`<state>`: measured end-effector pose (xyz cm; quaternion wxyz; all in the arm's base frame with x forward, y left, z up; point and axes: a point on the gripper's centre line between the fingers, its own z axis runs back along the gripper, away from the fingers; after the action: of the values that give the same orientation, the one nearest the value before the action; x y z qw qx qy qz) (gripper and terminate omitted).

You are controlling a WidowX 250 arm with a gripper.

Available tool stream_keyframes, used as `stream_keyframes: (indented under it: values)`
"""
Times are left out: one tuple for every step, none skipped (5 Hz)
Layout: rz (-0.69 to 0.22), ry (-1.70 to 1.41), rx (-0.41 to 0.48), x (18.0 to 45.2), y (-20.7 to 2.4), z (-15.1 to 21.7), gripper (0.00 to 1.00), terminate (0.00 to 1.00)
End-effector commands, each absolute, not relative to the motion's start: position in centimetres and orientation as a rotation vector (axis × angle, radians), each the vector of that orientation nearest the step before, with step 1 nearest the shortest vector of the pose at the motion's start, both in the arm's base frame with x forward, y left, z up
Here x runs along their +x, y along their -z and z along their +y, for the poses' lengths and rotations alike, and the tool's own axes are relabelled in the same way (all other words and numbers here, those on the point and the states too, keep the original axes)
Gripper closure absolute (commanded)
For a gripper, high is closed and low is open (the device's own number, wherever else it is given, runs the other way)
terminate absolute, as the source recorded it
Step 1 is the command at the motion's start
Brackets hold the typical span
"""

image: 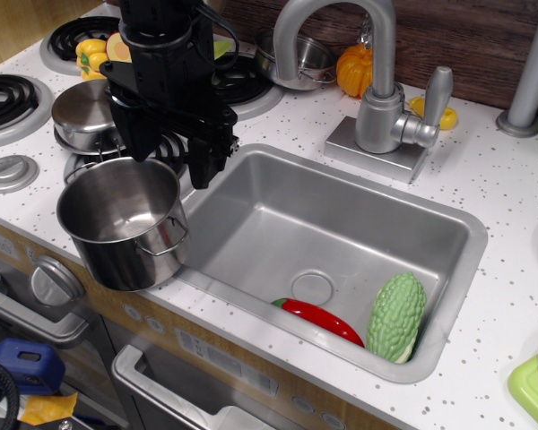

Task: Put pot in sink

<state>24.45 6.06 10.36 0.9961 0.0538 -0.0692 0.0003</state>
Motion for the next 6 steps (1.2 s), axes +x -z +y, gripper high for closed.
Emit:
stream_keyframes:
  values:
    - [-0.139, -0.001, 0.108, 24.5, -10.4, 6.1, 0.00, 0.00]
    - [-0.175, -0.077, 0.138, 24.7, -10.3, 6.7, 0.00, 0.00]
    - [-0.197, -0.149, 0.164, 25.1, -9.6, 7.6, 0.00, 0.00]
    - [-0.247, -0.196, 0.158, 25.7, -8.8, 8.3, 0.00, 0.00]
    - [-0.255, -0.238, 0.141, 26.1, -7.8, 8.7, 0.00, 0.00]
    - [-0.242, -0.263, 0.122, 26.0, -7.1, 9.2, 0.00, 0.00]
